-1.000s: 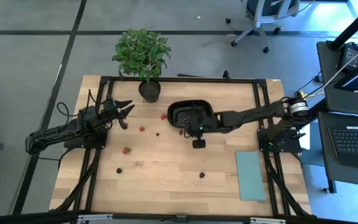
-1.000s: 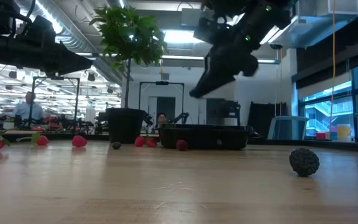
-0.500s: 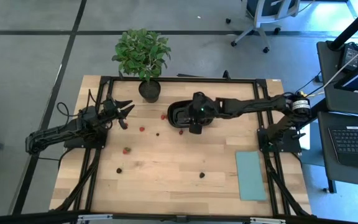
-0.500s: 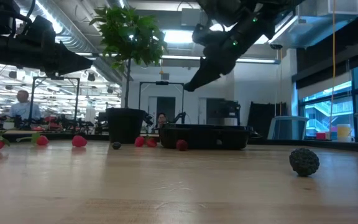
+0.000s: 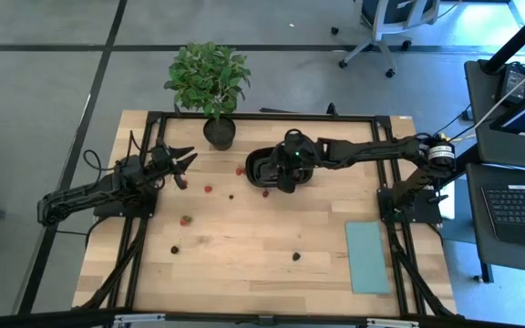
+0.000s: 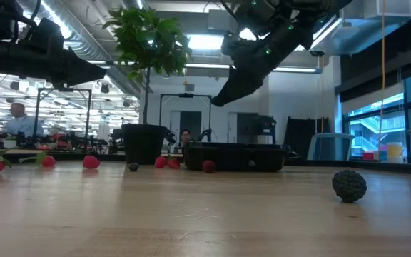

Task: Pick and placing Produce into tupperware
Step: Put the top blackberry into the black container

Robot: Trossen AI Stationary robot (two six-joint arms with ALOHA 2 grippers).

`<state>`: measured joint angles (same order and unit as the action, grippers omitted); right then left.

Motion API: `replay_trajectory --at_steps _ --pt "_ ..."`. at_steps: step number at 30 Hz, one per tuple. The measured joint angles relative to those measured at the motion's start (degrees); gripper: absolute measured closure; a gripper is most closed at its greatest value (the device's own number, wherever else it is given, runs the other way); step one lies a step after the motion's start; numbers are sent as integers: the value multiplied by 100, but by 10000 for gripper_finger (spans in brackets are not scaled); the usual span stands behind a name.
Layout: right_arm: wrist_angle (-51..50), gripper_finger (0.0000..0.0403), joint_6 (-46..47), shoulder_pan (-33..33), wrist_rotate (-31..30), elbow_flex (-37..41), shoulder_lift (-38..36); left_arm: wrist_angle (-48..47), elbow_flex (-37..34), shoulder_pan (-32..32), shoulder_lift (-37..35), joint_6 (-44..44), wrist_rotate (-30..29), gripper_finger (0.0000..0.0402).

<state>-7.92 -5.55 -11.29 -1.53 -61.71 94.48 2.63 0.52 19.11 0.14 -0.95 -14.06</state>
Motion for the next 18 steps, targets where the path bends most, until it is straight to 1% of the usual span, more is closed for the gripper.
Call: replay_trajectory --at_steps 4,8,13,18 --pt "51 301 230 -61 -1 -7 255 0 2 -1 0 2 0 292" --pt "-100 301 245 -129 -3 -82 615 0 2 -1 0 2 0 291" --pt "-616 301 252 -206 -6 -624 957 0 1 0 0 9 -1 292" --pt "-1557 301 248 -262 -6 -1335 1344 0 2 -1 0 11 -2 292"
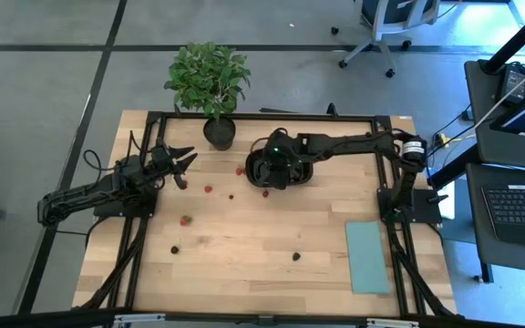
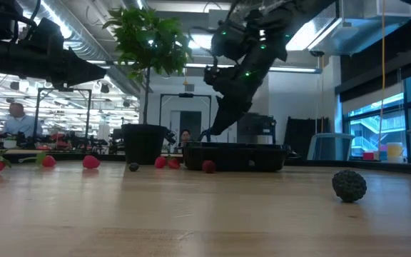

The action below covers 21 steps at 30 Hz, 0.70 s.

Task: Pick and placing Produce into tupperware
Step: Put the top blackberry into the black container

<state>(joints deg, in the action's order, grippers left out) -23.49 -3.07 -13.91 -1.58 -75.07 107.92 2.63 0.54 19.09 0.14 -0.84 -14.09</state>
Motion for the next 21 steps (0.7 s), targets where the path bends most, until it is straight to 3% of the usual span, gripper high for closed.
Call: replay_trajectory --at_steps 9,21 --pt "-1266 301 -292 -18 -2 -942 809 0 -1 2 0 1 0 292" --pt "-1311 298 -346 -23 -27 -1030 868 0 -2 0 0 0 -2 292"
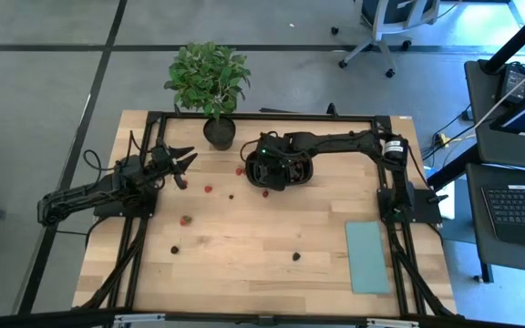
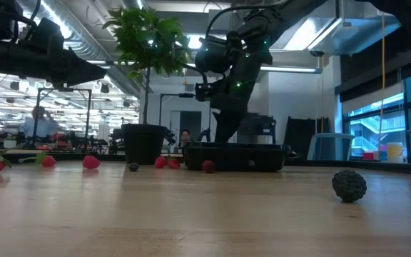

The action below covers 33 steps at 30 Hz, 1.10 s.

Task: Pick and placing Produce into tupperware
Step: Put the top blackberry into the black container, then put the blackberry into the black container

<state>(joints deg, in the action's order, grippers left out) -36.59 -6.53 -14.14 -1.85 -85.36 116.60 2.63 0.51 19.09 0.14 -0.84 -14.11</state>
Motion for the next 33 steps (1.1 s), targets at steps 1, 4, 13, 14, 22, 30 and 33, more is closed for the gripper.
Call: replay_trajectory --at_steps 1,4,13,14,22,30,33 --pt "20 298 -10 -12 -8 0 0 0 1 1 0 0 1 292" --pt "103 298 -19 -68 -251 0 0 0 1 2 0 0 0 292" --pt "112 297 15 -260 -421 2 0 0 0 1 0 -2 0 292" --pt "111 297 17 -265 -422 2 0 0 2 0 0 -2 0 292" --pt "113 281 7 -257 -415 2 0 1 1 1 0 -3 0 292" --pt "113 275 5 -257 -408 4 -2 1 1 1 0 -4 0 292" --pt "113 275 5 -257 -407 7 -2 0 2 2 0 -2 0 292"
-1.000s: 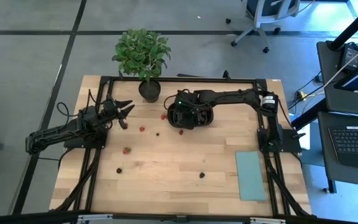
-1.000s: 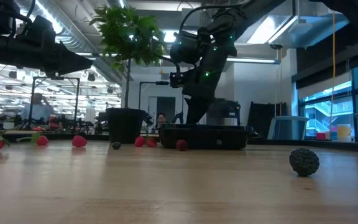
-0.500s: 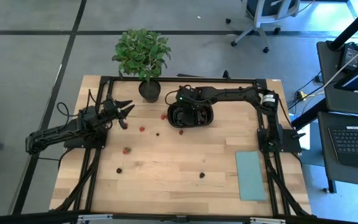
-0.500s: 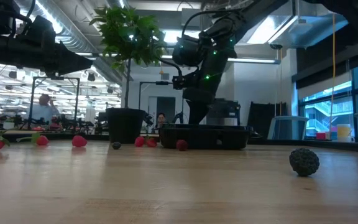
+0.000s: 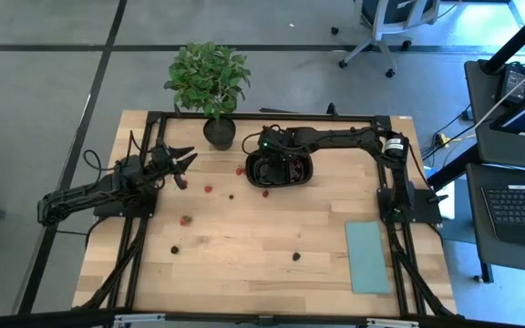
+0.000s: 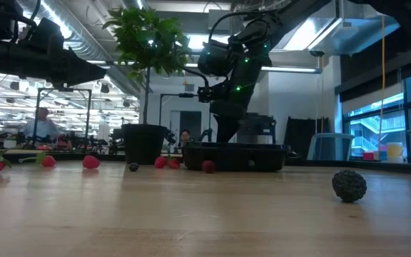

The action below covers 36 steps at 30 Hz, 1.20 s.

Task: Pick and placing Produce into tupperware
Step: Put the blackberry into the black container

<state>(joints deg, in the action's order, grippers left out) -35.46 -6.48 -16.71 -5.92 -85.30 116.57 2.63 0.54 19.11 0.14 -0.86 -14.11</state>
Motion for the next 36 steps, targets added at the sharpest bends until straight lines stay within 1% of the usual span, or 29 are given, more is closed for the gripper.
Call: replay_trajectory --at_steps 7,12,16,20,24,27,30,36 --pt "-184 274 -20 34 -1 7 -182 0 -2 -2 0 -2 0 292" --pt "-541 274 -20 164 -1 7 -668 1 -1 -2 0 -1 0 292" --pt "-780 274 -23 395 -1 4 -1074 2 -2 0 0 -2 2 292" --pt "-1187 274 -46 743 1 2 -1359 0 -2 0 0 -11 2 292" --pt "-1747 274 -70 1163 19 7 -1430 2 -2 0 0 -13 2 292" --pt "-1913 274 -65 1493 367 127 -1432 1 0 -2 0 -34 2 292" --pt "-1932 274 -58 1839 875 389 -1432 0 -2 -2 0 -50 4 292" --pt "-1716 274 338 2442 965 949 -1431 0 -1 -1 0 -59 3 291"
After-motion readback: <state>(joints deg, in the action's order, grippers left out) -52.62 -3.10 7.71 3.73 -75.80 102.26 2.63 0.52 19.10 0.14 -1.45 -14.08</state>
